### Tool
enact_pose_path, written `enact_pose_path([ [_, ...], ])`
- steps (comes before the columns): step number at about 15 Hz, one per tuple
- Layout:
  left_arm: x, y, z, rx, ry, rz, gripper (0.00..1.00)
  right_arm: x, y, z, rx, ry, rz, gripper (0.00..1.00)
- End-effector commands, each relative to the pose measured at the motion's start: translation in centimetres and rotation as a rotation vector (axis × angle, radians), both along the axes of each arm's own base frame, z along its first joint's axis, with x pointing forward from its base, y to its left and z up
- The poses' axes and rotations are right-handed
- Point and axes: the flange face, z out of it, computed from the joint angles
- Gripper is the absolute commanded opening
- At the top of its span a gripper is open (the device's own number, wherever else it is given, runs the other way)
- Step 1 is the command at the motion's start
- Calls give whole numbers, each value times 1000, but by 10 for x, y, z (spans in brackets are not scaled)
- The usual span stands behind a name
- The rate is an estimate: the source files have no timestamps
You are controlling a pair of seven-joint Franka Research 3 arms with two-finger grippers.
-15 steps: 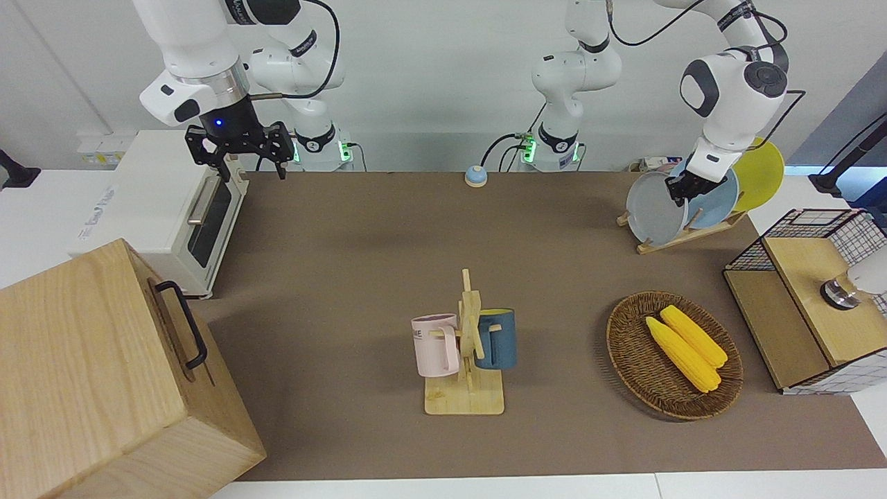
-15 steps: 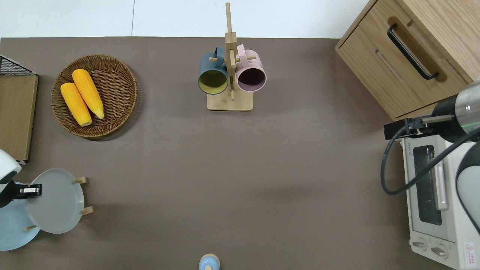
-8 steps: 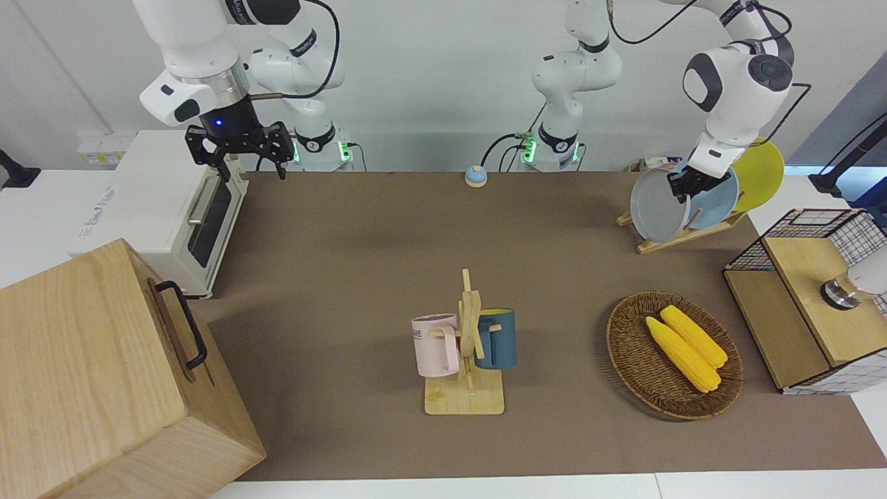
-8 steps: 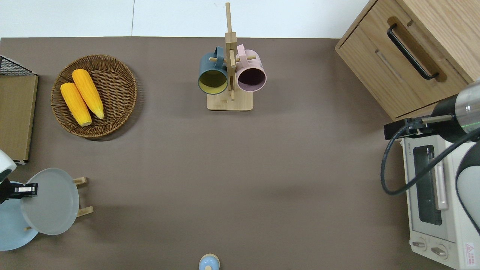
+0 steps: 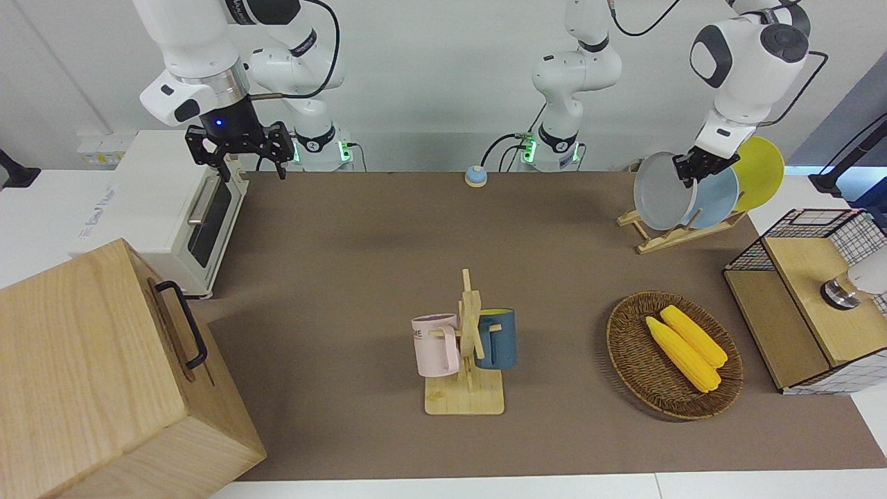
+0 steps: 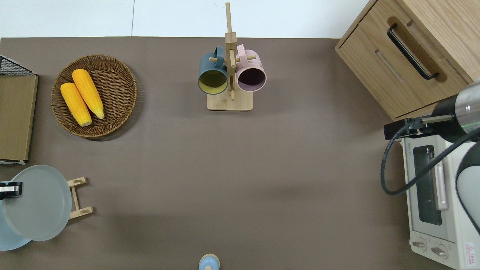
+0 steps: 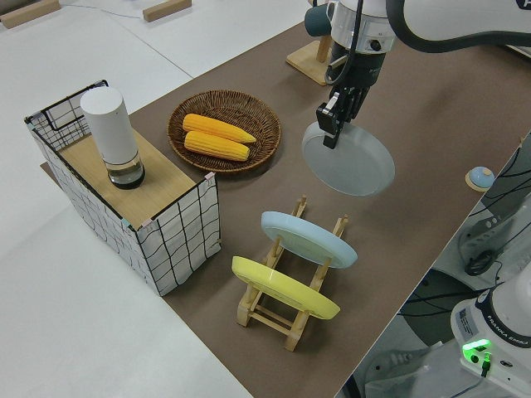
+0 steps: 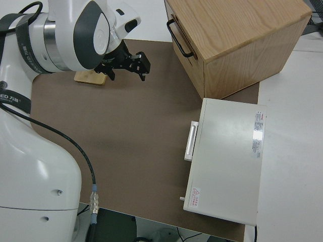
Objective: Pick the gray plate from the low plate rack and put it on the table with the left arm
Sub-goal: 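Lift the gray plate up out of the wooden rack with the left gripper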
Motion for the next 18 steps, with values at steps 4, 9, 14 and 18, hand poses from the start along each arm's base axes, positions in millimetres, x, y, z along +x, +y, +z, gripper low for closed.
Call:
enact_pose_path([
  [4,1,-24,15,-124,-9,40,0,1,-2,3,-1,4,-16,983],
  [9,4,-53,18,-359,-43,67,0,1,-2,3,-1,4,-16,983],
  [14,9,-83,-2,-482,-51,85,0,1,-2,3,-1,4,-16,983],
  [18,10,-93,-42,-511,-57,103,0,1,-2,3,-1,5,-16,983],
])
